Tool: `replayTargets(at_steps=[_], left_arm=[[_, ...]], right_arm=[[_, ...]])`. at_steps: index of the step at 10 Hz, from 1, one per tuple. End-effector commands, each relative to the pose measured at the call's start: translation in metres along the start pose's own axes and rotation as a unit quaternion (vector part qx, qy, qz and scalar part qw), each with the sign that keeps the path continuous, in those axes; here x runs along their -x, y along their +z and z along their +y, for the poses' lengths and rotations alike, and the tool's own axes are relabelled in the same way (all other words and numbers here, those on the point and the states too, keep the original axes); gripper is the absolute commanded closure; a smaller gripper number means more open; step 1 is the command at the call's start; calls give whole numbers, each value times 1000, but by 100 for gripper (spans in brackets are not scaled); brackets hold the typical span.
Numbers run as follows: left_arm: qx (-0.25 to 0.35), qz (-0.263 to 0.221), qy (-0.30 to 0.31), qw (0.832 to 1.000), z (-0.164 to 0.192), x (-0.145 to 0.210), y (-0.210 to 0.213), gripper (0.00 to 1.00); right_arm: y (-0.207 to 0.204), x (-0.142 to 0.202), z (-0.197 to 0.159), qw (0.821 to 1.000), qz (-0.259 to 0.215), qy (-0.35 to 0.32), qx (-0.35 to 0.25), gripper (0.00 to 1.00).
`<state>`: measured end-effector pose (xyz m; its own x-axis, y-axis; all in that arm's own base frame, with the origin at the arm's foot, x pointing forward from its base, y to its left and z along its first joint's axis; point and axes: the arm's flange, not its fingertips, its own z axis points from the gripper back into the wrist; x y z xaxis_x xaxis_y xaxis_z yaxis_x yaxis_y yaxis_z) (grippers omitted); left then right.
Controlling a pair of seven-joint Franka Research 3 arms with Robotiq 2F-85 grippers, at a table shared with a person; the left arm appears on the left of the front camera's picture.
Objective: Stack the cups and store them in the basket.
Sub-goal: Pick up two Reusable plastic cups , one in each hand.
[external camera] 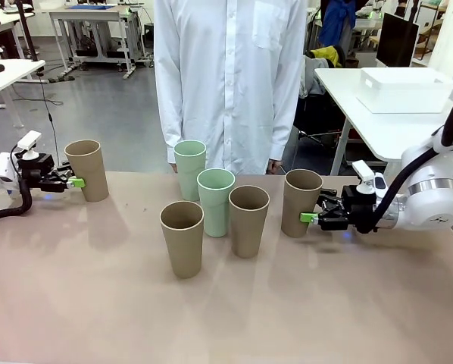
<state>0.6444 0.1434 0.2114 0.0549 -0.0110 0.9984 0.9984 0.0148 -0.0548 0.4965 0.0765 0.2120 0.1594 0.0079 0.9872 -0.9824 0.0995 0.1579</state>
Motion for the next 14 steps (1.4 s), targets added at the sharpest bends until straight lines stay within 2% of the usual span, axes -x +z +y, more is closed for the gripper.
replayTargets(at_steps=[1,6,12,13,14], left_arm=[[2,-9,-9,1000,-5,5,-12,0],[7,-15,-8,1000,-4,6,-31,0],[12,-29,-7,999,-8,4,-33,0],[17,-31,-5,999,-9,4,-33,0],[16,-29,-8,999,-9,3,-33,19]], right_arm=[[-13,-1,-4,1000,1,-11,7,0],[-31,2,-9,1000,4,-9,-3,0],[-37,-2,-8,1000,3,-12,-9,0],[-37,-1,-9,1000,3,-9,-11,2],[-36,0,-9,1000,5,-12,-9,20]])
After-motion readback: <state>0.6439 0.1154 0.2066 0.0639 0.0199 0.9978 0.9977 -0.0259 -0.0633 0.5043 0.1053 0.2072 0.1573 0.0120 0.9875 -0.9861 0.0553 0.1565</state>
